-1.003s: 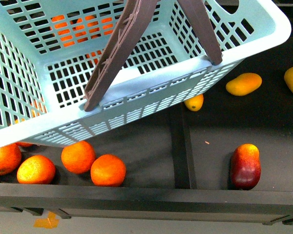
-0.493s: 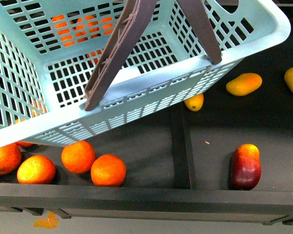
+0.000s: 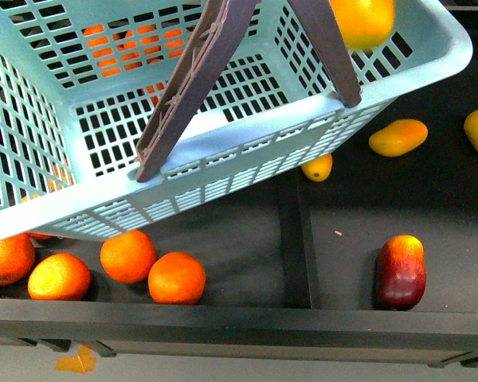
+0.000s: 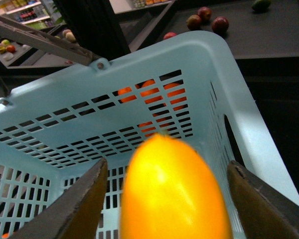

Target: Pick mango and avocado into basket

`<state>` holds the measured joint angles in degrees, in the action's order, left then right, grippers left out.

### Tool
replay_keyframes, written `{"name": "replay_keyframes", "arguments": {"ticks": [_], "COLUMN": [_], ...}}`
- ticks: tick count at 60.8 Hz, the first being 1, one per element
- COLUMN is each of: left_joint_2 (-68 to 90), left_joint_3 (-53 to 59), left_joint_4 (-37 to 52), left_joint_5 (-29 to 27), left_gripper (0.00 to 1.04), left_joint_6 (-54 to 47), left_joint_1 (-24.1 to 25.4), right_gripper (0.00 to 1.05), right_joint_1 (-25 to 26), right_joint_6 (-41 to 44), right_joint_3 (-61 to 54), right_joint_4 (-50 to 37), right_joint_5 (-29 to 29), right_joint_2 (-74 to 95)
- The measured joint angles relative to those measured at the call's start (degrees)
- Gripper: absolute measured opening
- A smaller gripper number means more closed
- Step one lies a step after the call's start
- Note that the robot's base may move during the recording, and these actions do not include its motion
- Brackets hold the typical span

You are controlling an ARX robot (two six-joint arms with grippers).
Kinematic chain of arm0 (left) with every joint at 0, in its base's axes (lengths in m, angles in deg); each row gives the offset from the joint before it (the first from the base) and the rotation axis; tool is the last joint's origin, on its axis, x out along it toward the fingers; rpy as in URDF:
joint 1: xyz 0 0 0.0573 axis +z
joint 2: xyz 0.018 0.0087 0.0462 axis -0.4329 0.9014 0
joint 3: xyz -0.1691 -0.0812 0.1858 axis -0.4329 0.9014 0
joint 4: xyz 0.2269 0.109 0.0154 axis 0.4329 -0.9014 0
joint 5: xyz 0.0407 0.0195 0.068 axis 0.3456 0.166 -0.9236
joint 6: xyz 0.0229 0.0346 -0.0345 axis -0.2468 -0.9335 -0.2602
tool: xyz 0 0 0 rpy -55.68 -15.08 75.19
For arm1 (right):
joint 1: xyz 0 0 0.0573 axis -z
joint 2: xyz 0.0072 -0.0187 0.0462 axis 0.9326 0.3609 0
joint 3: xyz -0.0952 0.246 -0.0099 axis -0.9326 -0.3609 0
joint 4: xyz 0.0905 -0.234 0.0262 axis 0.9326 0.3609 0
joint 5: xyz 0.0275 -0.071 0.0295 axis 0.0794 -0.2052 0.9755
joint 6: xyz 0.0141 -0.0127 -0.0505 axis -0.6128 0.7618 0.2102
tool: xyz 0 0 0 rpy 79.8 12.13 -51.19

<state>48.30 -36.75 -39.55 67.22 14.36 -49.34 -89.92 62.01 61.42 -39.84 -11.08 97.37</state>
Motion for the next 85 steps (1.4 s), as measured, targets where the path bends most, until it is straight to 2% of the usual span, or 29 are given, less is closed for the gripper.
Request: {"name": "replay_keyframes", "arguments": {"ticks": [7,14,25,32,36,38,46,66,75,79,85], "left_joint_2": [0.1,0.2,0.2,0.2,0.2,0.2,0.2,0.2,0.2,0.2,0.2], "left_joint_3": [0.0,0.0,0.0,0.0,0.0,0.0,0.0,0.0,0.0,0.0,0.0], "left_joint_4": [0.0,0.0,0.0,0.0,0.0,0.0,0.0,0.0,0.0,0.0,0.0], "left_joint_5": [0.1,-0.3,-0.3,0.0,0.1,0.2,0.0,-0.3,-0.1,0.1,0.2], "left_gripper": [0.29,0.29,0.29,0.29,0.29,0.29,0.29,0.29,0.29,0.29,0.29], "left_joint_6": [0.0,0.0,-0.3,0.0,-0.1,-0.1,0.0,-0.3,-0.3,-0.3,-0.2], "left_joint_1": [-0.1,-0.2,0.0,-0.2,-0.3,-0.3,-0.1,-0.1,-0.1,-0.2,-0.2], "right_gripper": [0.98,0.96,0.96,0.96,0.86,0.81,0.59,0.04,0.02,0.02,0.02], "right_joint_1": [0.5,2.1,9.3,10.5,10.3,10.4,12.0,15.5,16.8,19.4,20.9], "right_joint_6": [-0.5,-0.5,1.1,1.3,5.7,7.4,11.8,13.4,13.7,13.7,13.7], "right_joint_3": [0.0,-1.4,-8.0,-8.6,-11.0,-12.8,-21.4,-35.2,-39.5,-41.2,-43.3], "right_joint_4": [0.2,0.8,3.6,3.8,0.2,-1.3,-4.9,-7.8,-7.6,-6.9,-5.7], "right_joint_5": [-0.9,-2.3,-9.2,-9.7,-14.6,-15.4,-14.7,-11.2,-10.2,-6.7,-6.5], "right_joint_2": [-0.7,-4.2,-17.5,-19.2,-19.7,-20.4,-25.3,-35.5,-40.2,-42.6,-45.8]}}
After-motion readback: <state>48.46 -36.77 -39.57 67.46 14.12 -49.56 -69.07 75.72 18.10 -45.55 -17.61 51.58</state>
